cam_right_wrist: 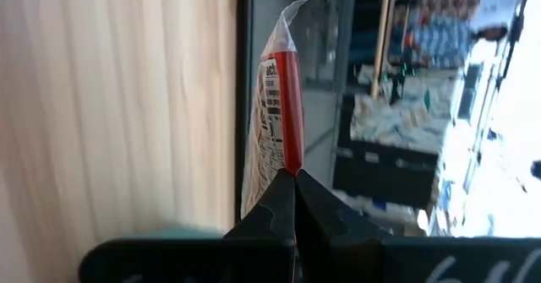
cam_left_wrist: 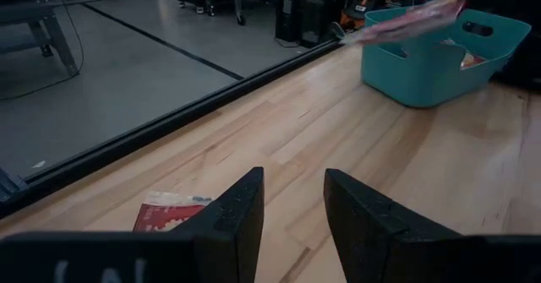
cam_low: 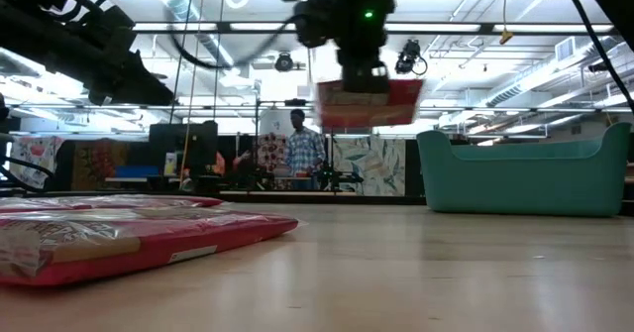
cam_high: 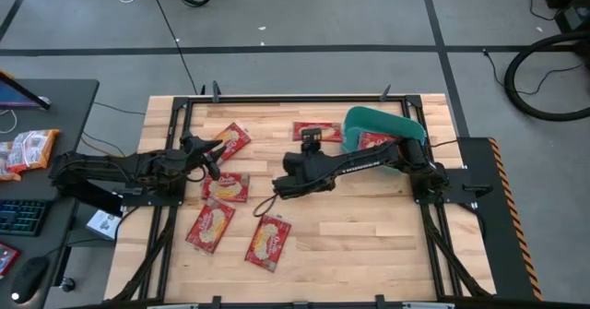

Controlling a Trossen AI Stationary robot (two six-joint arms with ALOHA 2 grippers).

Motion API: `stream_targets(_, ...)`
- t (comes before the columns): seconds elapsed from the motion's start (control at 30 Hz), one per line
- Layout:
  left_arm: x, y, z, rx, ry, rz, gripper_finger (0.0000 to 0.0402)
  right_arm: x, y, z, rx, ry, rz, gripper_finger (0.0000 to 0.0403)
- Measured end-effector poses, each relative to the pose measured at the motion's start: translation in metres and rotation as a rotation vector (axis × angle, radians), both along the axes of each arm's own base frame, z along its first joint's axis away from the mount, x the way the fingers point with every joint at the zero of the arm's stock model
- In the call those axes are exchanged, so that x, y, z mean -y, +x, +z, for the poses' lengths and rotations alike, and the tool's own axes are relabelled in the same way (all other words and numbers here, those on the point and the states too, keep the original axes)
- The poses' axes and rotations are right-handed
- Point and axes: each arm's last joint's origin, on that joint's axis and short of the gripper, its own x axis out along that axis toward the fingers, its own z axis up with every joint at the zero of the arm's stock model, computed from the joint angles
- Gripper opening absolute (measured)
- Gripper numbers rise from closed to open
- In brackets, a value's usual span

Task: Sort popcorn bags into baskets
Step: Put the red popcorn bag into the green container

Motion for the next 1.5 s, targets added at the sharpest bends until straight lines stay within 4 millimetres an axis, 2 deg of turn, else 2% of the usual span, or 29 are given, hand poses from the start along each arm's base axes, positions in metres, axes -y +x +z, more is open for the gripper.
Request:
stream_targets(0.37,0.0,0.0,0.0,-0.002,0.0,0.0,0.013,0.004,-0.025,-0.001,0.037,0.018,-0.083,0.0)
stream_targets(0.57,0.0,0.0,0.0,-0.001,0.0,0.001,0.013,0.009,-0.052,0.002,0.075,0.013,-0.129,0.0)
stream_targets(0.73,0.0,0.0,0.0,-0.001,0.0,0.0,0.013,0.013,-0.083,0.0,0.121,0.03,-0.19,0.0)
stream_targets(0.97,0.0,0.0,0.0,0.002,0.0,0.001,0.013,0.016,-0.124,-0.014,0.116,0.085,-0.284,0.0)
stream_targets(1.13,0.0,0.0,0.0,0.004,0.0,0.001,0.013,0.017,-0.145,-0.027,0.089,0.11,-0.342,0.0001)
stream_targets(1.37,0.0,0.0,0.001,0.006,0.0,0.001,0.013,0.019,-0.163,-0.048,-0.038,0.141,-0.388,0.0002)
stream_targets(1.5,0.0,0.0,0.001,0.007,0.0,0.001,0.013,0.018,-0.167,-0.056,-0.044,0.162,-0.415,0.0011)
